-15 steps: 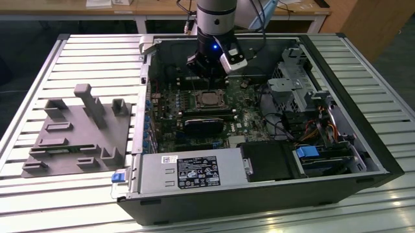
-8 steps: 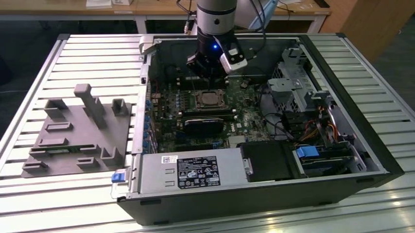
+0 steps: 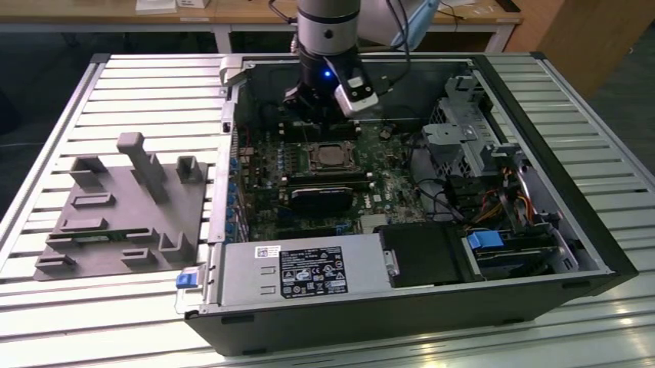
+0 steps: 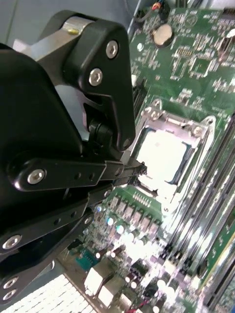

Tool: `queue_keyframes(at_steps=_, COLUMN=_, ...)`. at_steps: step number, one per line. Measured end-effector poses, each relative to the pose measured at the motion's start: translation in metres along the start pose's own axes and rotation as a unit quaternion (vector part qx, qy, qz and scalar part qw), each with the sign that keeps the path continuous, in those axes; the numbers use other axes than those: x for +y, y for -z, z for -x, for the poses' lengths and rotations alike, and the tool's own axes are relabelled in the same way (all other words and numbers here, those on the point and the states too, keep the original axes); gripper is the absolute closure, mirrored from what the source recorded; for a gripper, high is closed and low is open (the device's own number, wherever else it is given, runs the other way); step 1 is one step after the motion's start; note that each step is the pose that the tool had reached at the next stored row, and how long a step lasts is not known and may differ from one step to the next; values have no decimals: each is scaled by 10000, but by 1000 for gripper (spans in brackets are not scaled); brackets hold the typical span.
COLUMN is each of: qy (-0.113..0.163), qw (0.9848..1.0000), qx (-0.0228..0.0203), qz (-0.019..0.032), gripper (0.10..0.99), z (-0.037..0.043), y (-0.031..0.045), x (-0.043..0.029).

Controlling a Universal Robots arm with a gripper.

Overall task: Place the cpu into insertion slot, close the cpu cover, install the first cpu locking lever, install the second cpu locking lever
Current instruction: 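Install the first cpu locking lever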

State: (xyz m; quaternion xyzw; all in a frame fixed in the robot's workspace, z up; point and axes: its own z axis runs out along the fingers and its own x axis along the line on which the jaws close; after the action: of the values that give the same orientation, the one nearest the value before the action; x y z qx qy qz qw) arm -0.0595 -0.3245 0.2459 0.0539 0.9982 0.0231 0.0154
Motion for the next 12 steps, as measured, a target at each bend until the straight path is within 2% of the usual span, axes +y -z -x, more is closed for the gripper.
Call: queue_keyframes(at_steps=12, qy=2, qw=10000, qx=-29, qz=4, gripper=980, z=-275, y=9, x=-32)
